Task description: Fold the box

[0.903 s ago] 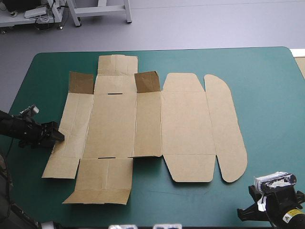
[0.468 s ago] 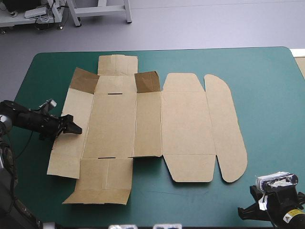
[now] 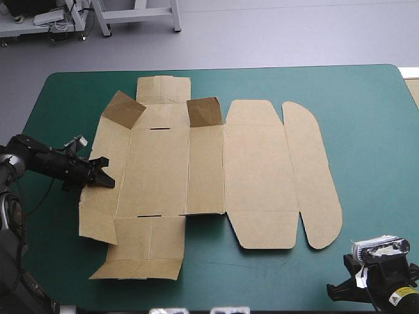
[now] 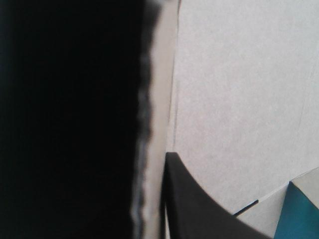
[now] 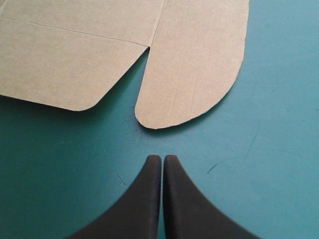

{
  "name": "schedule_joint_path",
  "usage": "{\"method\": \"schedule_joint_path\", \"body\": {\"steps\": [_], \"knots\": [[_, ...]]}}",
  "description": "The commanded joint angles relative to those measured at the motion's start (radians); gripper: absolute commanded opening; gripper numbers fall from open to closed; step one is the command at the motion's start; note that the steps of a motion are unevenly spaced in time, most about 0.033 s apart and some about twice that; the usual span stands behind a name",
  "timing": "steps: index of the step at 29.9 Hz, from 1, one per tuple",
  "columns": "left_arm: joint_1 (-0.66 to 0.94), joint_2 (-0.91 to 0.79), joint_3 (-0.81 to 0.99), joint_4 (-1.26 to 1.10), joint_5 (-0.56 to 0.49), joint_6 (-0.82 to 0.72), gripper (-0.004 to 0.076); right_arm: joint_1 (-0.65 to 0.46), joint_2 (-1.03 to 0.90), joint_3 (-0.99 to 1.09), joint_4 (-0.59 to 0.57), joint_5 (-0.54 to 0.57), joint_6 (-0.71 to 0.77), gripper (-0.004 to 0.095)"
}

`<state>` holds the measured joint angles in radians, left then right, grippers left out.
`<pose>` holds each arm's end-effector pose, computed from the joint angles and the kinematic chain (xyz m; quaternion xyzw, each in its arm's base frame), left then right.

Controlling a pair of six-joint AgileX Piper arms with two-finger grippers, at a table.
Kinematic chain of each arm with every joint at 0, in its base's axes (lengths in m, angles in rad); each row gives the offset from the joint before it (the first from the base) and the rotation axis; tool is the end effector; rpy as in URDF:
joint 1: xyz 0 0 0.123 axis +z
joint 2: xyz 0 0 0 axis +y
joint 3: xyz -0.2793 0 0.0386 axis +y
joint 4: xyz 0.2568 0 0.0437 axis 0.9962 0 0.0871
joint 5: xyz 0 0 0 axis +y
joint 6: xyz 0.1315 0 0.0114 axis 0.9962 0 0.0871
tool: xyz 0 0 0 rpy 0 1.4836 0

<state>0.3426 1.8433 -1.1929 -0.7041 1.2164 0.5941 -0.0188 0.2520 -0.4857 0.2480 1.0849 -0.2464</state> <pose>0.3391 0.0358 0.1567 -0.0344 0.9453 -0.3200 0.0523 0.0735 0.0273 0.2440 -0.0935 0.9079 0.0707 0.4024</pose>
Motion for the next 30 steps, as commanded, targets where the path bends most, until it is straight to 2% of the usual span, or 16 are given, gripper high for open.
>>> {"method": "schedule_joint_path", "body": {"steps": [1,6,11,16,23,30], "knots": [[-0.056,-0.052,-0.069,0.006,0.072,0.027,-0.0009,0.004,0.01,-0.026,0.007,-0.06,0.0,0.0],[-0.154,-0.168,-0.215,0.148,0.08,0.015,-0.0009,0.004,0.01,-0.026,0.007,-0.06,0.0,0.0],[-0.339,-0.271,-0.359,0.533,0.05,-0.059,-0.0009,0.004,0.01,-0.026,0.007,-0.06,0.0,0.0],[-0.518,-0.327,-0.428,0.665,-0.095,-0.043,-0.0009,0.004,0.01,-0.026,0.007,-0.06,0.0,0.0],[-0.724,-0.332,-0.442,0.774,-0.235,0.186,-0.0009,0.004,0.01,-0.026,0.007,-0.06,0.0,0.0],[-0.877,-0.325,-0.442,0.783,-0.388,0.24,-0.0009,0.004,0.01,-0.026,0.007,-0.062,0.0,0.0]]}}
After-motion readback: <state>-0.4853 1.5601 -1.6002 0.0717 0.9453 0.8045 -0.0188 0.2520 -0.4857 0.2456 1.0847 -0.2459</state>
